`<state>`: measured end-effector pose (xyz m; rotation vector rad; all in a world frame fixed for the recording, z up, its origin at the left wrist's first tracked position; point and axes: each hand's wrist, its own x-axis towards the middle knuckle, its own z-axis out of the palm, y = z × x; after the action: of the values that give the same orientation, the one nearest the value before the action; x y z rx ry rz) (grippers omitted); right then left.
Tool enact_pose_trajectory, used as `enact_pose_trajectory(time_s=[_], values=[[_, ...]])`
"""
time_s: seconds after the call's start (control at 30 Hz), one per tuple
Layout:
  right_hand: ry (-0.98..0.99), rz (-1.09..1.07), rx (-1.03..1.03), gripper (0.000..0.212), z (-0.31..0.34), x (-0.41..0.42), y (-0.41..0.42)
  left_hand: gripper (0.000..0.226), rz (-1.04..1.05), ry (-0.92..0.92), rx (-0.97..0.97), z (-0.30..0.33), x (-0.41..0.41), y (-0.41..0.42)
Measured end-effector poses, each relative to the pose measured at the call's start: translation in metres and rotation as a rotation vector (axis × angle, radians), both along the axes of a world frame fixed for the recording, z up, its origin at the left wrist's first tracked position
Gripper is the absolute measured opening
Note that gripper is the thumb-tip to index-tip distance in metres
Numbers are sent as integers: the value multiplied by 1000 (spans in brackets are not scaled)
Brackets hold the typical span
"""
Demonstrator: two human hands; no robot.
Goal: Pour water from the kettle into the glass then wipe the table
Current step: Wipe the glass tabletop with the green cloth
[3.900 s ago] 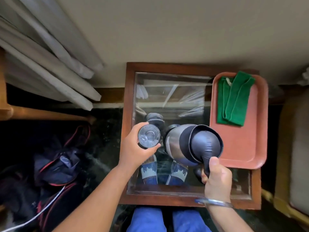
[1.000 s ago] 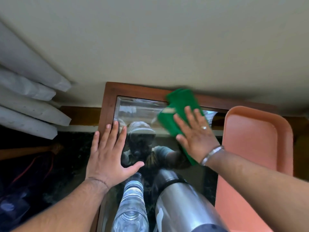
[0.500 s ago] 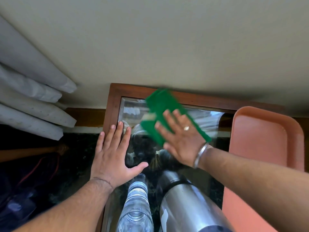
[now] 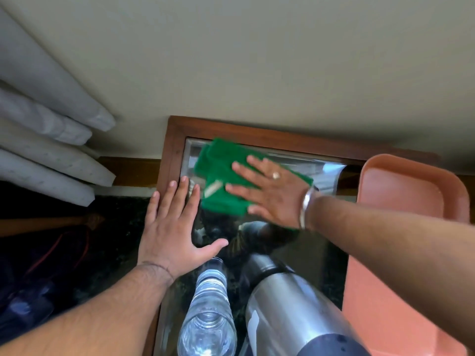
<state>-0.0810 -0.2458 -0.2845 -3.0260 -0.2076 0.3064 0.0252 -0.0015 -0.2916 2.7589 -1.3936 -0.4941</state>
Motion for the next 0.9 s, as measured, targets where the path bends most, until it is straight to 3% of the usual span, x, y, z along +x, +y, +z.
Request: enact_pose_trajectory(time_s=[0.1,0.13,0.23,0.3,0.37,0.47,0.53,0.6,0.67,0.73,0.83,0.9], values=[[71,-333,-16,63,0,43,17,121,3,-5,7,1,0,1],[84,-275,-14,63,1,40,24,120,0,-2,7,1,0,1],[93,173,62,62,6,-6,2,118,-2,-8,-1,0,0,1],[67,327,-37,60,-2,-23,-40,119,-8,-16,2,0,0,1],[79,96,-78,60,-1,-13,-59,119,-5,-17,-5,-1,0,1],[65,-331,-38,67,4,13,-15,119,3,-11,-4,1,-1,1],[107,-186,-26,68,5,2,12,120,4,-13,0,2,-1,1],[146,130,46,65,11,-21,3,120,0,-15,4,2,-2,0],[136,326,-58,62,8,-29,-26,121,1,-21,2,2,-1,0],[117,173,-82,61,4,-14,-48,121,-4,-24,-2,2,-2,0],[204,-365,-56,68,10,12,-9,120,-2,-23,-14,1,-2,0],[211,-270,34,71,12,-1,24,119,-5,-32,-12,1,-2,0]])
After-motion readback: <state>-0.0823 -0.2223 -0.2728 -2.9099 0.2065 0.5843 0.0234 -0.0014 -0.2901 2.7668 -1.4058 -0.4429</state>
